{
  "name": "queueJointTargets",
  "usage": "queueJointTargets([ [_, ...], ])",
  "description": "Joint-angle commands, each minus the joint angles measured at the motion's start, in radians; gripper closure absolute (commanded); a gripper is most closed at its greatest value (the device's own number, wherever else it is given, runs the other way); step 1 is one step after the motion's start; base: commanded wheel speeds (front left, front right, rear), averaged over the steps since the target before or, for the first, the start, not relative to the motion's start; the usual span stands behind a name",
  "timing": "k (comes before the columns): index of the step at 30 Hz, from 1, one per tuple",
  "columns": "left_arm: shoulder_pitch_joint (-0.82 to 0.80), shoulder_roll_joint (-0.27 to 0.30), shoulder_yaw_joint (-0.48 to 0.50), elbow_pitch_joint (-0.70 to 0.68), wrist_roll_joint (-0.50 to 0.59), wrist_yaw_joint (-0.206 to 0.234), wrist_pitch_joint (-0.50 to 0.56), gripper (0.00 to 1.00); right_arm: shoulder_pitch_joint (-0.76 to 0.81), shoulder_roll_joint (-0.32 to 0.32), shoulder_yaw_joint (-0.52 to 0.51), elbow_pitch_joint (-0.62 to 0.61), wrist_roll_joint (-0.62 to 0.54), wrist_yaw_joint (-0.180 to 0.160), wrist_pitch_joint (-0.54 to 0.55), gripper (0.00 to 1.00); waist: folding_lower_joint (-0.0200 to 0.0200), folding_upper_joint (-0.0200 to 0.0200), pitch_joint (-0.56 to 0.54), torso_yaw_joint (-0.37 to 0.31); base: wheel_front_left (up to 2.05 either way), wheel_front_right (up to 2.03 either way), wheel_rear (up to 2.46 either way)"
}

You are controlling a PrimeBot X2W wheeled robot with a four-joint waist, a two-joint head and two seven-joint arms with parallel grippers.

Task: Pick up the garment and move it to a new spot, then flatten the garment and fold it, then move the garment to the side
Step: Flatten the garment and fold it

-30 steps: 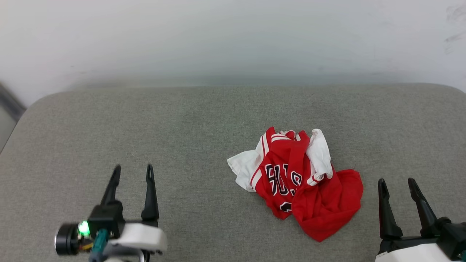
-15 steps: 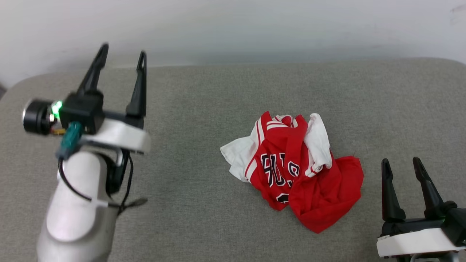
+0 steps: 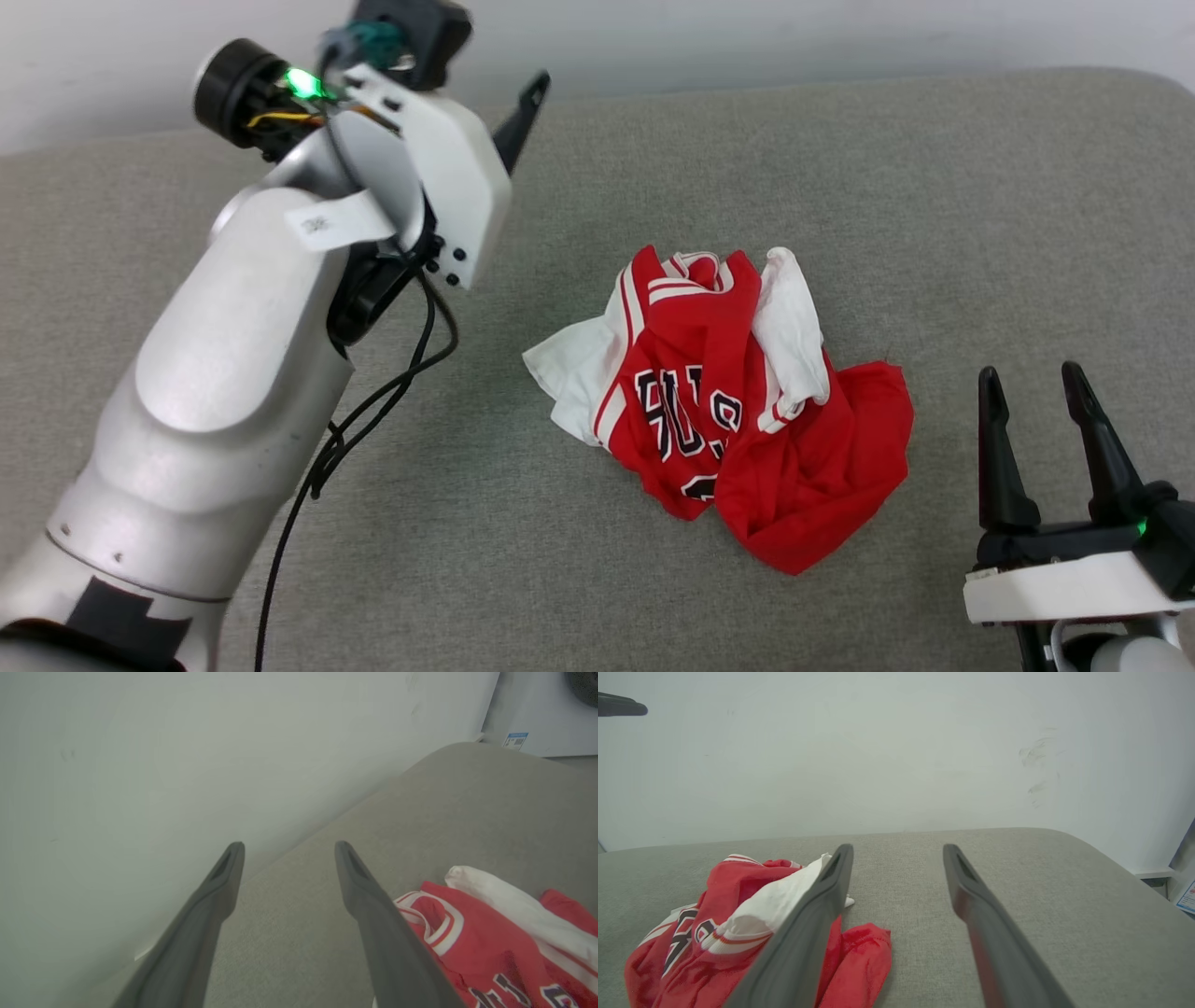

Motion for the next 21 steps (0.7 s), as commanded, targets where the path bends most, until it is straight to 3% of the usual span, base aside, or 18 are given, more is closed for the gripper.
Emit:
queueJointTargets([
  [1, -0.027, 0.027, -0.046, 0.002, -0.034, 0.001, 0.050, 0.00, -0.020, 0.002, 0.004, -0.005, -0.002, 0.000, -0.002, 0.00, -0.0001, 0.0000, 0.018, -0.014, 0.00, 0.00, 0.00],
  [6, -0.118, 0.097, -0.259, -0.009, -0.223, 0.001, 0.272, 0.00, -0.043, 0.002, 0.007, -0.007, 0.002, 0.000, -0.002, 0.00, -0.0001, 0.0000, 0.058, -0.038, 0.00, 0.00, 0.00],
  [11, -0.195, 0.159, -0.432, -0.013, -0.356, 0.001, 0.430, 0.00, -0.068, 0.002, 0.011, -0.011, 0.007, 0.000, -0.002, 0.00, -0.0001, 0.0000, 0.103, -0.067, 0.00, 0.00, 0.00],
  [21, -0.233, 0.237, -0.668, 0.063, -0.515, 0.000, 0.570, 0.00, -0.118, 0.002, 0.022, -0.018, 0.025, 0.000, -0.002, 0.00, -0.0001, 0.0000, 0.194, -0.129, 0.00, 0.00, 0.00],
])
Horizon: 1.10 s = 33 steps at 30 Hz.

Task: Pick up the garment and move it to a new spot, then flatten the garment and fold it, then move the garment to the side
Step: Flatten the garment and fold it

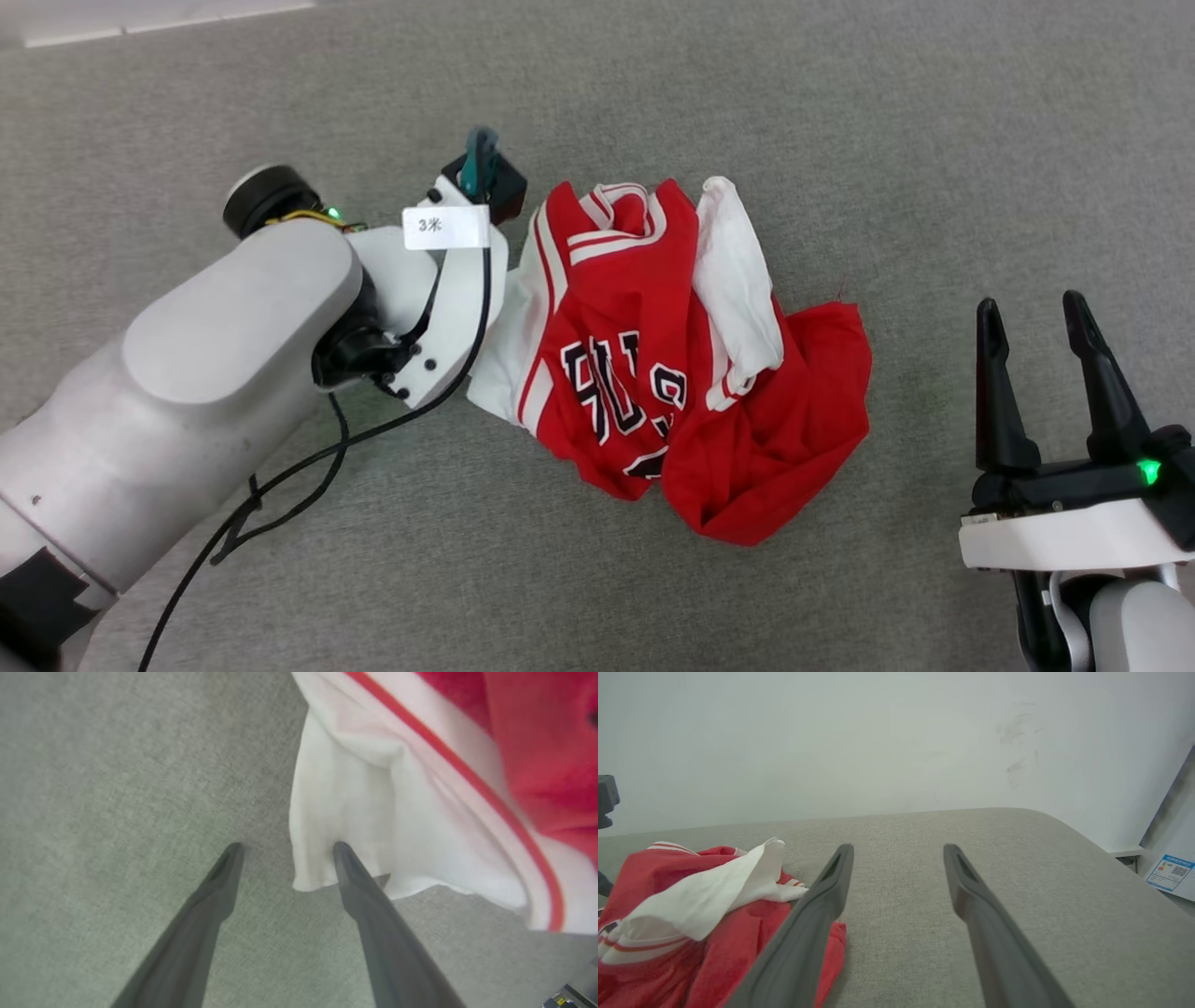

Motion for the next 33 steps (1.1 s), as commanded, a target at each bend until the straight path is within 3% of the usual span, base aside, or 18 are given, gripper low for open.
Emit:
queueJointTargets([
  [1, -0.003, 0.008, -0.026, 0.008, -0.016, 0.000, 0.008, 0.00, -0.018, 0.002, 0.000, -0.003, 0.004, 0.000, -0.002, 0.00, -0.0001, -0.0001, 0.023, -0.020, 0.00, 0.00, 0.00],
  [5, 0.021, 0.012, -0.090, 0.025, -0.044, 0.000, 0.010, 0.00, -0.029, 0.002, -0.003, -0.001, 0.006, 0.000, -0.002, 0.00, -0.0001, -0.0001, 0.039, -0.027, 0.00, 0.00, 0.00],
  [6, 0.026, 0.014, -0.102, 0.025, -0.047, 0.000, 0.013, 0.51, -0.029, 0.002, -0.003, 0.000, 0.005, 0.000, -0.002, 0.00, -0.0001, -0.0001, 0.040, -0.028, 0.00, 0.00, 0.00],
  [7, 0.026, 0.014, -0.102, 0.025, -0.047, 0.000, 0.013, 0.51, -0.029, 0.002, -0.003, 0.000, 0.005, 0.000, -0.002, 0.00, -0.0001, -0.0001, 0.040, -0.028, 0.00, 0.00, 0.00],
  [8, 0.027, 0.015, -0.110, 0.024, -0.049, 0.000, 0.009, 1.00, -0.029, 0.002, -0.003, 0.002, 0.004, 0.000, -0.002, 0.00, -0.0001, -0.0001, 0.039, -0.028, 0.00, 0.00, 0.00],
  [18, -0.056, 0.039, -0.088, 0.038, -0.105, 0.000, -0.151, 1.00, 0.013, 0.002, -0.020, 0.009, -0.023, 0.000, -0.002, 0.00, -0.0001, -0.0001, -0.049, 0.035, 0.00, 0.00, 0.00],
  [24, -0.021, 0.146, -0.072, 0.082, -0.139, 0.001, -0.195, 1.00, 0.030, 0.002, -0.023, 0.009, -0.036, 0.000, -0.002, 0.00, -0.0001, -0.0001, -0.084, 0.072, 0.00, 0.00, 0.00],
  [28, 0.040, 0.220, -0.064, 0.123, -0.169, 0.026, -0.207, 1.00, 0.034, 0.002, -0.020, 0.011, -0.040, 0.000, -0.002, 0.00, -0.0001, -0.0001, -0.091, 0.074, 0.00, 0.00, 0.00],
  [33, 0.134, 0.250, -0.055, 0.165, -0.216, 0.059, -0.247, 1.00, 0.045, 0.002, -0.023, 0.014, -0.043, 0.000, -0.002, 0.00, -0.0001, -0.0001, -0.096, 0.069, 0.00, 0.00, 0.00],
])
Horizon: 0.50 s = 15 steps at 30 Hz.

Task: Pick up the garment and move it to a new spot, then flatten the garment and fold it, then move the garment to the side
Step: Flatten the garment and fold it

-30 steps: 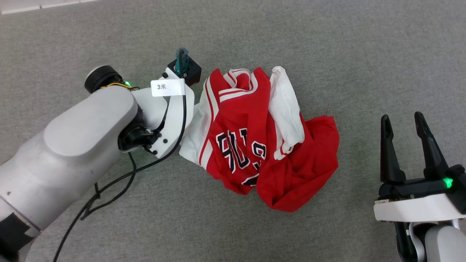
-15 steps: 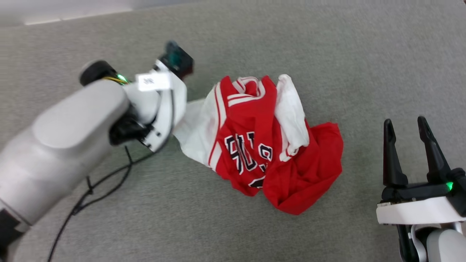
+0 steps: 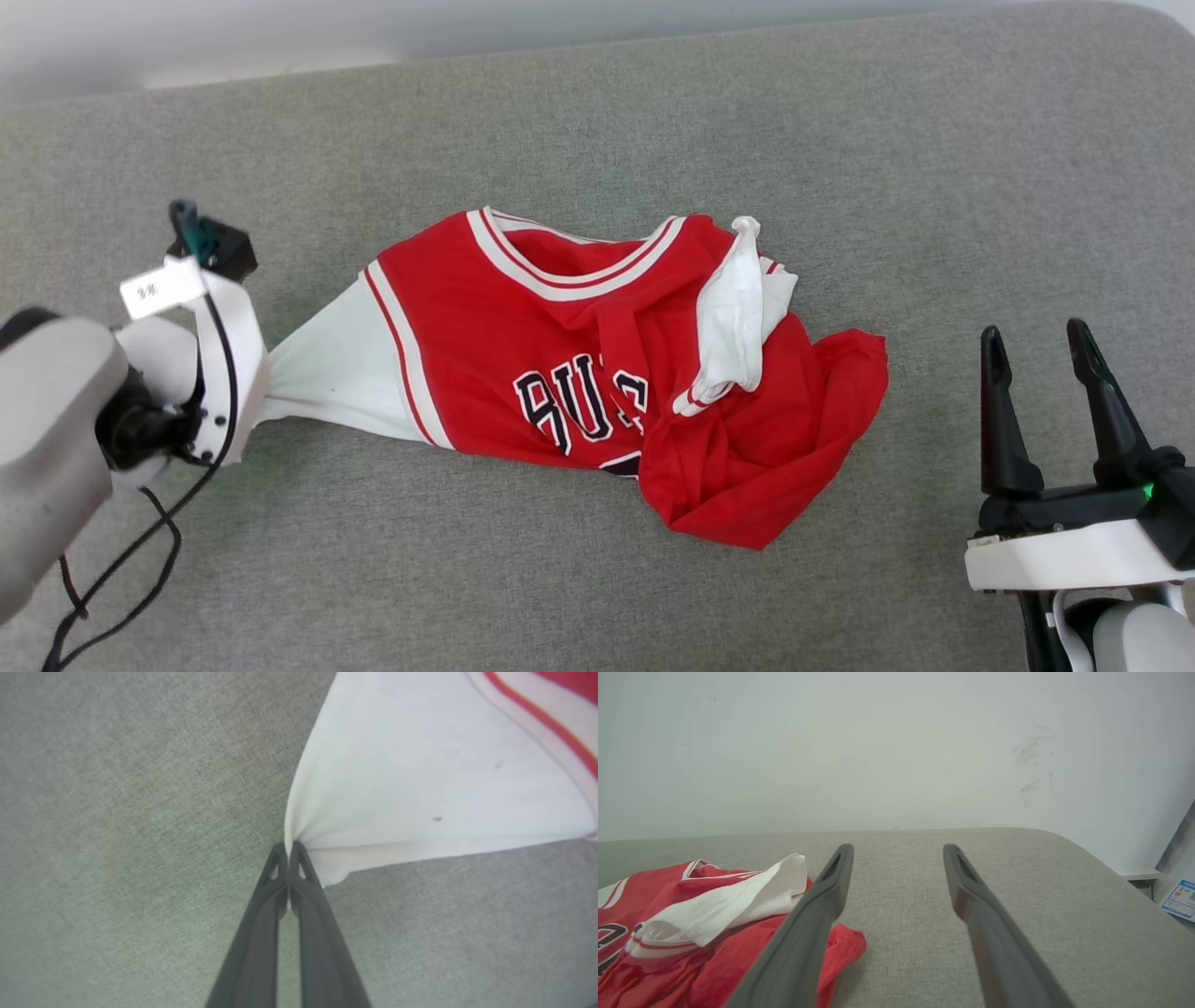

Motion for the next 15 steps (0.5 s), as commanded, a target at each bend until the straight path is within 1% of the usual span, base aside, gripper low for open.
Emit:
queueJointTargets([
  [1, 0.013, -0.003, 0.005, 0.007, -0.004, 0.008, -0.008, 1.00, 0.013, 0.002, -0.003, 0.003, -0.003, 0.000, -0.002, 0.00, -0.0001, 0.0000, -0.003, 0.000, 0.00, 0.00, 0.00],
  [3, 0.034, -0.013, 0.007, 0.016, -0.006, 0.014, -0.036, 1.00, 0.017, 0.002, -0.007, 0.006, -0.006, 0.000, -0.002, 0.00, -0.0001, 0.0000, -0.014, 0.002, 0.00, 0.00, 0.00],
  [4, 0.042, -0.018, 0.009, 0.020, 0.001, 0.017, -0.060, 0.73, 0.017, 0.002, -0.008, 0.006, -0.009, 0.000, -0.002, 0.00, -0.0001, 0.0000, -0.021, 0.004, 0.00, 0.00, 0.00],
  [5, 0.045, -0.022, 0.013, 0.021, 0.010, 0.023, -0.092, 0.00, 0.017, 0.002, -0.009, 0.004, -0.013, 0.000, -0.002, 0.00, -0.0001, 0.0000, -0.029, 0.006, 0.00, 0.00, 0.00],
  [8, 0.047, -0.037, 0.038, 0.015, 0.039, 0.037, -0.223, 0.00, 0.016, 0.002, -0.012, -0.007, -0.035, 0.000, -0.002, 0.00, -0.0001, 0.0000, -0.063, 0.019, 0.00, 0.00, 0.00],
  [10, 0.052, -0.039, 0.061, -0.003, 0.071, 0.060, -0.343, 0.00, 0.005, 0.002, -0.016, -0.022, -0.058, 0.000, -0.002, 0.00, -0.0001, 0.0000, -0.087, 0.028, 0.00, 0.00, 0.00],
  [12, 0.073, -0.037, 0.080, -0.029, 0.102, 0.095, -0.467, 0.00, -0.014, 0.002, -0.026, -0.041, -0.082, 0.000, -0.002, 0.00, -0.0001, 0.0000, -0.112, 0.039, 0.00, 0.00, 0.00],
  [15, 0.112, -0.028, 0.114, -0.079, 0.143, 0.169, -0.646, 0.00, -0.056, -0.004, -0.032, -0.076, -0.130, 0.000, -0.002, 0.00, -0.0001, 0.0000, -0.141, 0.055, 0.00, 0.00, 0.00],
])
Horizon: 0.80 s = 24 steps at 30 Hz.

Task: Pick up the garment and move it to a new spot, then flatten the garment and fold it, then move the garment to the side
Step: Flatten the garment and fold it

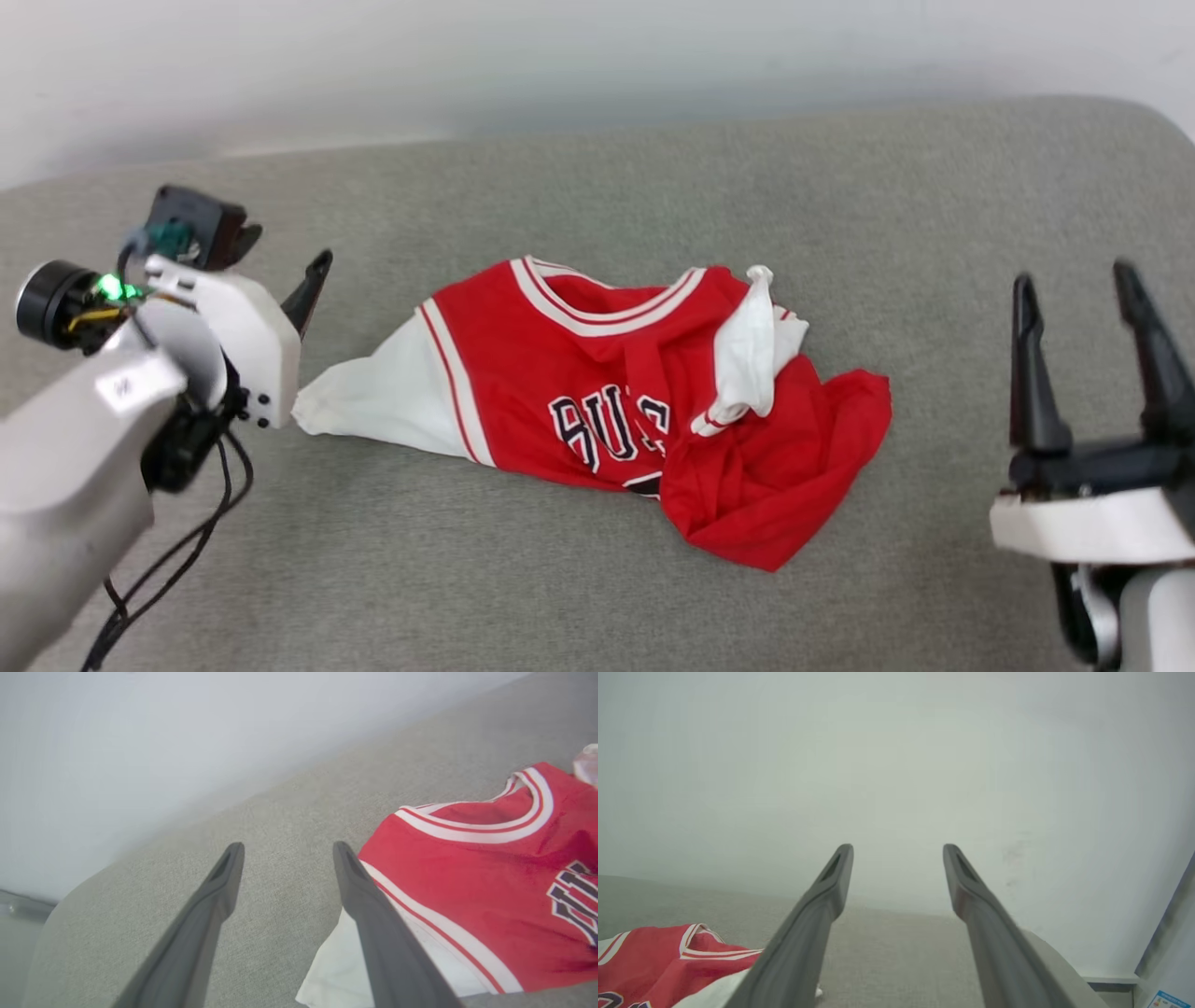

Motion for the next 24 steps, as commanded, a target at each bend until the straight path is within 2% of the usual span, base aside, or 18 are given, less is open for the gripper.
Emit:
queueJointTargets([
  [1, 0.031, 0.004, 0.013, -0.016, 0.004, 0.025, -0.046, 0.00, -0.027, -0.014, 0.001, -0.012, -0.007, 0.000, -0.002, 0.00, 0.0001, 0.0000, -0.026, 0.020, 0.00, 0.00, 0.00],
  [5, 0.130, 0.013, 0.065, -0.098, 0.012, 0.146, -0.217, 0.00, -0.098, -0.088, 0.035, -0.026, -0.016, 0.000, -0.002, 0.00, 0.0001, 0.0000, -0.052, 0.039, 0.00, 0.00, 0.00],
  [9, 0.241, 0.007, 0.151, -0.194, 0.036, 0.275, -0.265, 0.00, -0.171, -0.188, 0.109, 0.006, 0.014, 0.000, -0.002, 0.00, 0.0001, 0.0000, -0.066, 0.053, 0.00, 0.00, 0.00],
  [11, 0.302, -0.009, 0.237, -0.269, 0.089, 0.340, -0.268, 0.00, -0.208, -0.248, 0.163, 0.041, 0.028, 0.000, -0.001, 0.00, 0.0001, 0.0000, -0.071, 0.058, 0.00, 0.00, 0.00],
  [12, 0.438, -0.041, 0.367, -0.373, 0.191, 0.417, -0.266, 0.00, -0.274, -0.339, 0.269, 0.074, 0.084, 0.000, 0.069, 0.00, 0.0001, 0.0000, -0.074, 0.064, 0.00, 0.00, 0.00],
  [13, 0.481, -0.054, 0.405, -0.407, 0.224, 0.435, -0.266, 0.00, -0.294, -0.370, 0.311, 0.081, 0.110, 0.000, 0.109, 0.00, 0.0001, 0.0000, -0.074, 0.066, 0.00, 0.00, 0.00],
  [16, 0.600, -0.107, 0.505, -0.482, 0.317, 0.460, -0.267, 0.00, -0.359, -0.466, 0.445, 0.076, 0.214, 0.000, 0.256, 0.00, 0.0001, 0.0000, -0.069, 0.072, 0.00, 0.00, 0.00],
  [19, 0.691, -0.163, 0.584, -0.526, 0.396, 0.453, -0.267, 0.00, -0.429, -0.562, 0.600, 0.057, 0.340, 0.000, 0.433, 0.00, 0.0001, 0.0000, -0.060, 0.079, 0.00, 0.00, 0.00],
  [24, 0.780, -0.259, 0.682, -0.559, 0.497, 0.403, -0.267, 0.00, -0.550, -0.697, 0.838, 0.024, 0.572, -0.001, 0.736, 0.00, 0.0001, 0.0000, -0.034, 0.099, 0.00, 0.00, 0.00],
])
